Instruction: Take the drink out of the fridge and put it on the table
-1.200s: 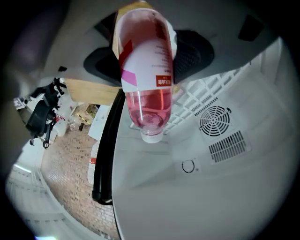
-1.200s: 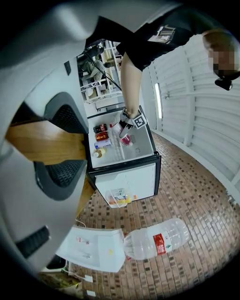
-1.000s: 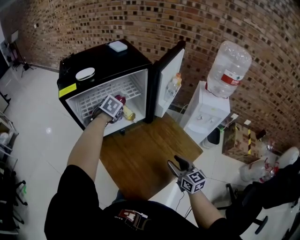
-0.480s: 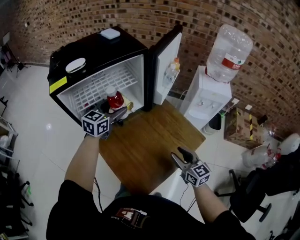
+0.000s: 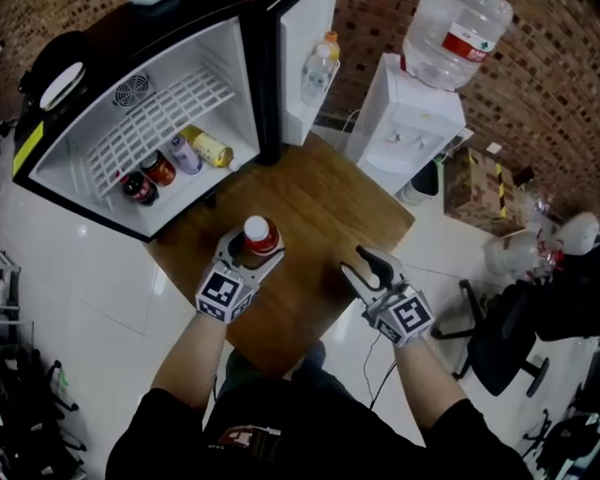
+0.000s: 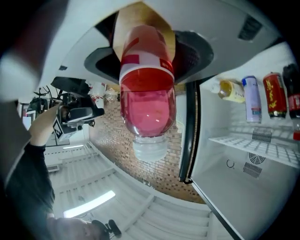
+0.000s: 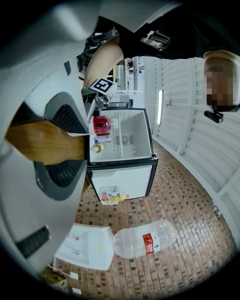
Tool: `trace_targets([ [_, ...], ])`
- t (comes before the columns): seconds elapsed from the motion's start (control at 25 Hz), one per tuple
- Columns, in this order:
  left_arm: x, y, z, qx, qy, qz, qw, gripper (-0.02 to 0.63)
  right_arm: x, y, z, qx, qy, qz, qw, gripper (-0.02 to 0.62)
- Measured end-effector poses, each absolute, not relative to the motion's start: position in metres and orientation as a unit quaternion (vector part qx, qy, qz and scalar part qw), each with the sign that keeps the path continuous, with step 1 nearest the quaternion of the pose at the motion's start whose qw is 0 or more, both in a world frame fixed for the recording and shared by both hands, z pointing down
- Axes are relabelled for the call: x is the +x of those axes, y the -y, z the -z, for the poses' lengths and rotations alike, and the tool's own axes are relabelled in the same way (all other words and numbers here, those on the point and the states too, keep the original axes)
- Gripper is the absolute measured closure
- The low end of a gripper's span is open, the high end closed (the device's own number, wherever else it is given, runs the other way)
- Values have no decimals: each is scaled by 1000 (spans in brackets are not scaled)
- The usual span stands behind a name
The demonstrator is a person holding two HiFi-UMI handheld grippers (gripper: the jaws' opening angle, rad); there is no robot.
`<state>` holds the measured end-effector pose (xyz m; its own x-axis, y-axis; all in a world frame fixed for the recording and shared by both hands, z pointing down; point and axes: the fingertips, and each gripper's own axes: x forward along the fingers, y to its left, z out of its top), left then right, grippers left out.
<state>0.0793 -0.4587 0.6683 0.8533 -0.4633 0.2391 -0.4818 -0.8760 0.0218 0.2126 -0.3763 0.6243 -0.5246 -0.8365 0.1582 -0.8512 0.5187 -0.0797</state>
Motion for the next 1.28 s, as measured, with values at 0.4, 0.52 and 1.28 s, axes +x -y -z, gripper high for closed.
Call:
trace_targets([
  [0.4,99,410,-726,970,197,-143,6,279,206,363,-681,488,866,-99,56,390],
  [0.52,99,408,-727,971,193,-144,0,273,205,358,-681,489,864,-106,54,390],
  [1.28,-100,252,-557,933,327,-44,142,563,192,205,-552,450,885,-122,6,492],
])
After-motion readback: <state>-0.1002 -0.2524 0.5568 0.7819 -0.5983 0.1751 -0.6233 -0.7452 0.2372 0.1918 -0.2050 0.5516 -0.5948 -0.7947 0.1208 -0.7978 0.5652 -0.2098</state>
